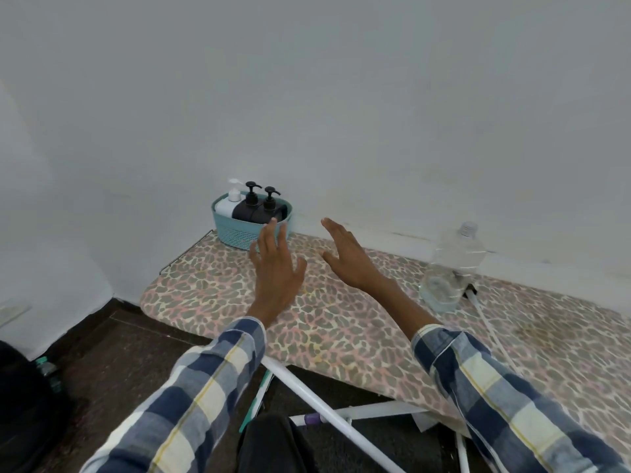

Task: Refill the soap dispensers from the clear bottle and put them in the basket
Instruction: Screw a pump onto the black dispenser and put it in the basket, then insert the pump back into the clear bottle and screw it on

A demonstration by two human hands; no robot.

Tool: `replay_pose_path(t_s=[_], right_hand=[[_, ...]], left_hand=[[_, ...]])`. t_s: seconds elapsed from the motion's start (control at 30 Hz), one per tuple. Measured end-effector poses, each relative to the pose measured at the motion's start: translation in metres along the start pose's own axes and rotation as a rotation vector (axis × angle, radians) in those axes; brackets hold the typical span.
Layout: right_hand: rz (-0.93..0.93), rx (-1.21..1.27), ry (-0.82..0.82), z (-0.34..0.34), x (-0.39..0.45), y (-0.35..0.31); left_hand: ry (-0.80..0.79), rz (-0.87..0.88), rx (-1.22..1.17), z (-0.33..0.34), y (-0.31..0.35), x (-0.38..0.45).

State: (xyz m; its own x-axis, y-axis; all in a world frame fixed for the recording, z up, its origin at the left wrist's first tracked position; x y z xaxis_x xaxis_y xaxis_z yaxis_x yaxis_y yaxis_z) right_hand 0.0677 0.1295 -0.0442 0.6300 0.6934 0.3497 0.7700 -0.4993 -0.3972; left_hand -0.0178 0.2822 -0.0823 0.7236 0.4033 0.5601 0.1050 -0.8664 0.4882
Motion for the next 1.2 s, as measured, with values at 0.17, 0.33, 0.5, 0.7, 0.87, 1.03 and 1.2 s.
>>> replay_pose_path(t_s=[0.17, 0.33, 0.5, 0.7, 0.87, 1.03, 1.2], right_hand=[[-0.012, -0.022, 0.093, -0.043, -0.045, 0.011], [-0.030, -0.026, 0.366, -0.100, -0.100, 0.015], [-0.011, -0.054, 0.645, -0.145, -0.155, 0.030], [0.299, 0.034, 0.964, -0.178, -0.212, 0.104], [0.736, 0.317, 0.684, -0.154, -0.225, 0.200], [0.870, 0.401, 0.273, -0.125, -0.210, 0.240], [0.863, 0.093, 0.150, -0.113, -0.192, 0.245]], left_hand=[[-0.079, 0.100, -0.180, 0.027, 0.084, -0.017], [-0.154, 0.200, -0.265, 0.052, 0.149, -0.033], [-0.288, 0.215, -0.320, 0.075, 0.193, -0.045], [-0.358, 0.128, -0.500, 0.099, 0.238, -0.046], [-0.387, 0.007, -0.650, 0.111, 0.270, -0.028], [-0.405, 0.019, -0.630, 0.124, 0.290, -0.016], [-0.419, 0.041, -0.523, 0.131, 0.296, -0.011]])
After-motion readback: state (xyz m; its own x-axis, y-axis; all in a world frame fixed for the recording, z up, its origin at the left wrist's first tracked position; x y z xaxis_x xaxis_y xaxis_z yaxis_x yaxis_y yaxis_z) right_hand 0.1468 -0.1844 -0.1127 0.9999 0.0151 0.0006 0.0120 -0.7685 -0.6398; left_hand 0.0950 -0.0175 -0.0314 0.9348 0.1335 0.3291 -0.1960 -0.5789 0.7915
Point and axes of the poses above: each hand's wrist, its own x-axis towards the middle knuckle, its own z-axis out of the palm, y = z × x, the point moved 5 cm from there along x, towards the middle knuckle, and after that the axes turned 4 degrees about -x, right-handed, at the moved point
